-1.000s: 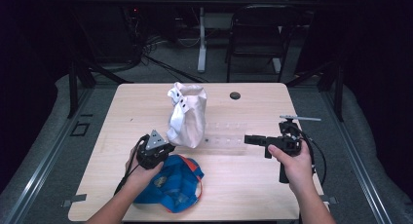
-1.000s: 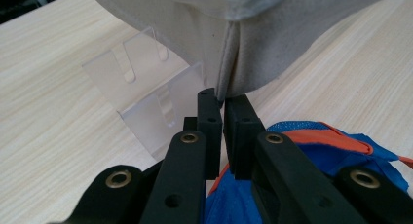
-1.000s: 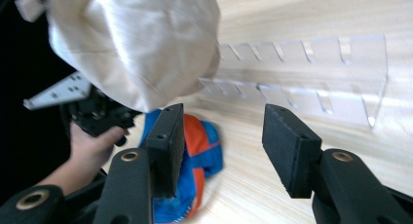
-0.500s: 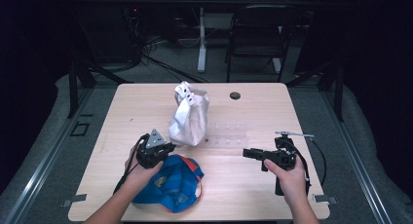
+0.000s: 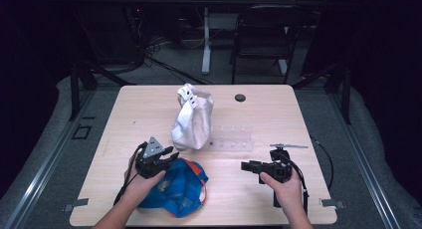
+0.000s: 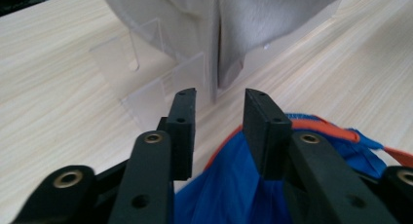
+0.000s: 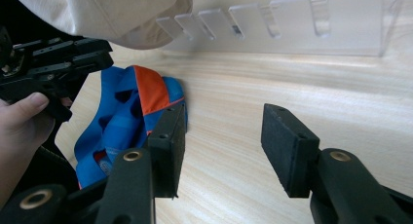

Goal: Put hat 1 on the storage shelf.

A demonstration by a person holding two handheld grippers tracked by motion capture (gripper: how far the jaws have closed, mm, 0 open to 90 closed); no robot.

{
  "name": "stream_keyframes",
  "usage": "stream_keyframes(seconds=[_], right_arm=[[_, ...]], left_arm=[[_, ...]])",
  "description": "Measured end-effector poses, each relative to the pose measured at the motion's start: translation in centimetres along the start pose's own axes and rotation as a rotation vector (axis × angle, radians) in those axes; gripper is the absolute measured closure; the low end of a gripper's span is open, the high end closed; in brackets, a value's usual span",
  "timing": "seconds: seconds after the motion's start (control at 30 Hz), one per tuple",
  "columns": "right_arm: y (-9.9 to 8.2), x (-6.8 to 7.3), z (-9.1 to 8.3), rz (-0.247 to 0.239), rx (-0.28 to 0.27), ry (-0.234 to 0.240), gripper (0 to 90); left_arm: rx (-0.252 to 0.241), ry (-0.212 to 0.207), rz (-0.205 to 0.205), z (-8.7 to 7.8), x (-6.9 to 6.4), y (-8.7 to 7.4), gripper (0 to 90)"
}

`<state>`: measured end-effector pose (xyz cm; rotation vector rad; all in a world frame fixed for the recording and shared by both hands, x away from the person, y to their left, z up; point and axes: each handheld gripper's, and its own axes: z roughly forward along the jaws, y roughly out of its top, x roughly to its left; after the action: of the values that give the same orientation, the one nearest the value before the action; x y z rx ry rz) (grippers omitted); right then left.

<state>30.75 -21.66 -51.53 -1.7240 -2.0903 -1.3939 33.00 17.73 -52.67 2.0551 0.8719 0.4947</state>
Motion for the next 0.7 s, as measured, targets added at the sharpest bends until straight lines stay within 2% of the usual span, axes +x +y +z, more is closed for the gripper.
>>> stream_keyframes(seconds=[0.07, 0.1, 0.17, 0.2, 0.23, 0.33, 0.37, 0.47, 0.53, 0.57, 0.6, 0.63, 0.67, 0.7], right_arm=[[-0.2, 0.1, 0.2, -0.002, 0.009, 0.014, 53.1], [-0.4, 0.2, 0.3, -0.003, 0.017, 0.015, 53.2], [-0.5, 0.2, 0.4, -0.013, 0.022, 0.022, 53.4], [-0.6, 0.3, 0.5, -0.019, 0.030, 0.024, 53.6], [-0.9, 0.6, 0.8, -0.026, 0.045, 0.031, 54.3], [-1.4, 1.0, 1.1, -0.037, 0.064, 0.039, 54.3], [-2.0, 1.3, 1.5, -0.051, 0.092, 0.040, 54.4], [-2.9, 1.6, 2.3, -0.061, 0.115, 0.042, 54.5], [-3.2, 1.6, 2.5, -0.063, 0.116, 0.038, 54.8], [-3.5, 1.6, 3.0, -0.050, 0.106, 0.052, 55.3], [-3.7, 1.7, 3.4, -0.038, 0.111, 0.064, 55.4], [-3.7, 1.7, 3.4, -0.038, 0.111, 0.064, 55.4], [-3.8, 1.8, 3.7, -0.040, 0.109, 0.061, 55.4], [-3.8, 2.0, 4.0, -0.063, 0.119, 0.052, 56.2]], left_arm=[[-0.004, -0.004, -0.009, -0.3, 0.1, -0.3, 62.7], [0.004, 0.009, -0.013, -1.1, 0.3, -1.0, 60.7], [0.006, 0.020, -0.015, -1.5, 0.4, -1.3, 59.4], [0.011, 0.029, -0.024, -2.0, 0.6, -1.7, 57.6], [0.025, 0.037, -0.051, -3.0, 1.0, -2.2, 56.2], [0.033, 0.045, -0.072, -3.9, 1.5, -2.8, 54.4], [0.037, 0.062, -0.088, -4.7, 1.9, -3.4, 54.1], [0.040, 0.072, -0.102, -5.3, 2.2, -4.0, 53.4], [0.038, 0.096, -0.114, -5.9, 2.6, -4.7, 53.4], [0.030, 0.096, -0.127, -6.1, 2.8, -5.1, 53.5], [0.027, 0.103, -0.159, -6.4, 3.1, -5.8, 53.5], [0.027, 0.103, -0.159, -6.4, 3.1, -5.8, 53.5], [0.019, 0.105, -0.173, -6.5, 3.3, -6.1, 53.5], [0.029, 0.113, -0.173, -6.6, 3.6, -6.4, 53.5]])
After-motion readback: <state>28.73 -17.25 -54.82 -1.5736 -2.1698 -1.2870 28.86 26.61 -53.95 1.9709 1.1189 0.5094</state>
